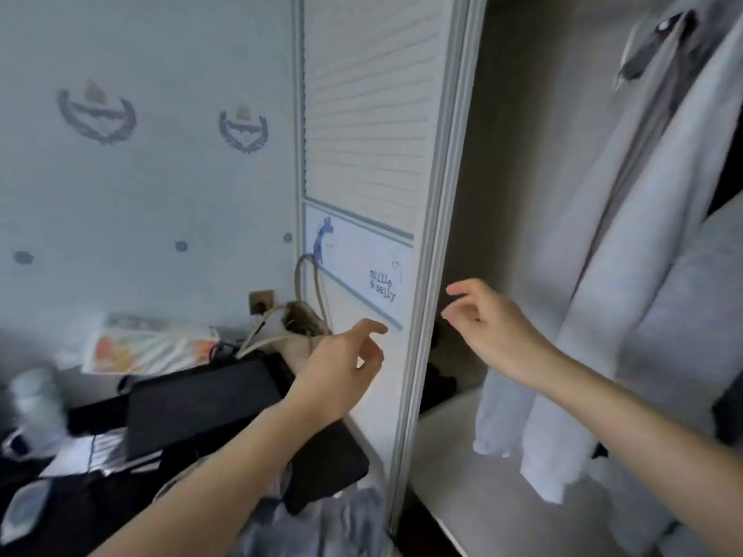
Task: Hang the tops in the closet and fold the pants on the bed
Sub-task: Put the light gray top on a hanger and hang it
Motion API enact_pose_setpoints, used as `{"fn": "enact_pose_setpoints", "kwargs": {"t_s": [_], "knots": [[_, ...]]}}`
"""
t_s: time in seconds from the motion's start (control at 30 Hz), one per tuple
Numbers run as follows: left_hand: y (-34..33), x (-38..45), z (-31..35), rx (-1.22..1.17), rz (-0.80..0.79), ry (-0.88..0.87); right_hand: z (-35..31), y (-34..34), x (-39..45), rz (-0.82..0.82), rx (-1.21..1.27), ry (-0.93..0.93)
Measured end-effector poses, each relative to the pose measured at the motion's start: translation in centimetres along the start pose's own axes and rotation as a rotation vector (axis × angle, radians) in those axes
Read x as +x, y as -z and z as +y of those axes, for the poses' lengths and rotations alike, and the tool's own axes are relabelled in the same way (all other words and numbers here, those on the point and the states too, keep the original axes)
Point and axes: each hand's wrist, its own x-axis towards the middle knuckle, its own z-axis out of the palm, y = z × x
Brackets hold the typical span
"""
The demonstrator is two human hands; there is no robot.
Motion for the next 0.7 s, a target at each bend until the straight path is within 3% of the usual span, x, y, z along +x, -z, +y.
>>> {"fn": "enact_pose_setpoints", "kwargs": {"t_s": [0.3, 0.7], "knots": [[1.9, -27.3, -2.0, 0.023, 0.308, 0.657, -3.5, -14.3, -14.2, -0.483, 0.174, 0.194], [5.0, -59.1, 3.8, 0.042, 0.749, 1.282, -18.2, -27.9, -34.5, -1.047, 0.199, 0.457]]}}
